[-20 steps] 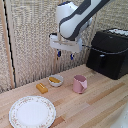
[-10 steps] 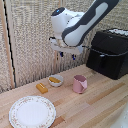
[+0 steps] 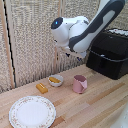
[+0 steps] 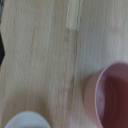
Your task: Please go towards the air fryer and gently seize its handle using your gripper. Slowly reveal the interior of the air fryer by pulling the handle outward. Head to the bowl filled with hot dogs and firmly but gently grasp it. Carefully place it inside the now-open air fryer.
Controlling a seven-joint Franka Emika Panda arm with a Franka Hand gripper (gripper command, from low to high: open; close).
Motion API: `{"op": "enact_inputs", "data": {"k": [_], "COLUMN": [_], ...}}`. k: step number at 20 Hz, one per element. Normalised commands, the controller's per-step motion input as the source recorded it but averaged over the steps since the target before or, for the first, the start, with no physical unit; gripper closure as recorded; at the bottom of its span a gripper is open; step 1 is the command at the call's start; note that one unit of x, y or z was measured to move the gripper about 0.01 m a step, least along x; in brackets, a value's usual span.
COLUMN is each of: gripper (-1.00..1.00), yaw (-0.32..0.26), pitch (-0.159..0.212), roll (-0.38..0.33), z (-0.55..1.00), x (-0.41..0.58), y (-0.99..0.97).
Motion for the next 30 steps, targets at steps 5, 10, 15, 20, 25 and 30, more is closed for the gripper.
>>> {"op": "enact_inputs", "data": {"k": [5, 10, 15, 20, 25, 30], "gripper": [-1.00, -1.00, -1.00, -1.00, -1.00, -1.00], "yaw": [0.001, 0.013, 0.016, 0.042, 0.038, 0.077], "pitch": [-0.127, -0.117, -0.115, -0.107, -0.036, -0.001], "roll": [-0.195, -0.173, -0.163, -0.131, -0.107, -0.054], "z": [-0.31, -0.31, -0.29, -0.23, -0.20, -0.24], "x": [-0.110, -0.078, -0.130, -0.148, -0.237, -0.275], "y": [-0.54, -0.55, -0.52, -0.47, -0.53, -0.55]}}
